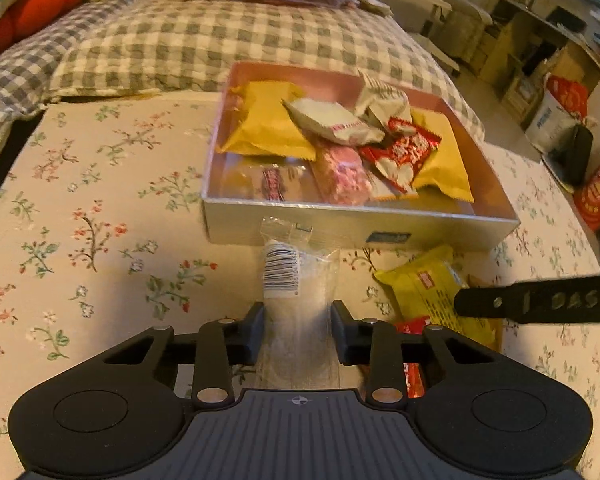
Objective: Organize snacks
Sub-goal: 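Grasp clear barcode bag with left gripper while right gripper grasps yellow snack bag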
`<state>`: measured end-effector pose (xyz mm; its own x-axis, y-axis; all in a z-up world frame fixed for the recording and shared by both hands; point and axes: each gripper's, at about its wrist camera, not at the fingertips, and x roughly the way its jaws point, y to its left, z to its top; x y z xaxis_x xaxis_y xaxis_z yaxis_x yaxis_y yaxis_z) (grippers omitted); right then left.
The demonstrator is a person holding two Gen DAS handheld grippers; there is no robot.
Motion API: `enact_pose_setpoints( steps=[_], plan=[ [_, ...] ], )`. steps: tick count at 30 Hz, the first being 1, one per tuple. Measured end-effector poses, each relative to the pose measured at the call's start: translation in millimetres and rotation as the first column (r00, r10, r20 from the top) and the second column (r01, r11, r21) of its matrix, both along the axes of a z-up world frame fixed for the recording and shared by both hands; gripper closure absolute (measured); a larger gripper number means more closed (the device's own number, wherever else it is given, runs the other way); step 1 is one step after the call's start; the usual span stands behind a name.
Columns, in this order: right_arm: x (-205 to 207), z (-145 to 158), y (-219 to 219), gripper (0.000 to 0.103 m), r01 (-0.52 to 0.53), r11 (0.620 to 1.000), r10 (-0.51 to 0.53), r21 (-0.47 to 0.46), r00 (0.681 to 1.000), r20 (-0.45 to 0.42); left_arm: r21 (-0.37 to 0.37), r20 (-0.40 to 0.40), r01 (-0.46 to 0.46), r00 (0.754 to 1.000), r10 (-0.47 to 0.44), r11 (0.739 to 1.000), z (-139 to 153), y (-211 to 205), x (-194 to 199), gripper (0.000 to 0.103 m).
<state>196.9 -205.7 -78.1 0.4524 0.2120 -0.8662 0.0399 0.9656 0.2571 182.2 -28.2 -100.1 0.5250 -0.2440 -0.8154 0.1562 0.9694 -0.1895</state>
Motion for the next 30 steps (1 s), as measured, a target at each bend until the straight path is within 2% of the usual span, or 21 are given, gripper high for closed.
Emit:
enact_pose_setpoints(
  steps=[8, 11, 14, 16, 19, 25, 30],
  plan=[
    [2, -7, 31, 0.059, -0.098, 0.992, 0.1, -0.082, 0.995, 0.022, -0.014, 0.042, -0.018, 0.999, 0.018, 1.0, 12, 7, -1, 0.072],
    [2, -16, 47, 0.056, -0.145, 0.979, 0.148, -0.14, 0.989, 0.01, -0.019, 0.041, -0.036, 0.998, 0.037, 0.999, 13, 12, 1, 0.072],
    [-2, -17, 59, 0.067, -0.167, 0.959, 0.181, -0.228, 0.983, 0.038, -0.031, 0.04, -0.046, 0.998, 0.048, 0.998, 14, 15, 2, 0.072],
    [-2, -10, 52, 0.073, -0.139, 0.974, 0.15, -0.179, 0.988, 0.048, -0.04, 0.044, -0.05, 0.998, 0.052, 0.998, 16, 18, 1, 0.072],
    [-6, 8, 40, 0.073, -0.094, 0.986, 0.107, -0.135, 0.99, 0.092, -0.051, 0.06, -0.05, 0.997, 0.053, 0.997, 19, 19, 0, 0.072],
    [-6, 10, 23, 0.074, -0.045, 0.996, 0.053, -0.079, 0.993, 0.101, -0.052, 0.081, -0.061, 0.995, 0.065, 0.997, 24, 21, 0, 0.072],
    [-9, 22, 11, 0.074, -0.016, 0.999, 0.021, -0.036, 0.991, 0.135, -0.092, 0.119, -0.088, 0.988, 0.099, 0.992, 35, 29, 0, 0.072]
  ],
)
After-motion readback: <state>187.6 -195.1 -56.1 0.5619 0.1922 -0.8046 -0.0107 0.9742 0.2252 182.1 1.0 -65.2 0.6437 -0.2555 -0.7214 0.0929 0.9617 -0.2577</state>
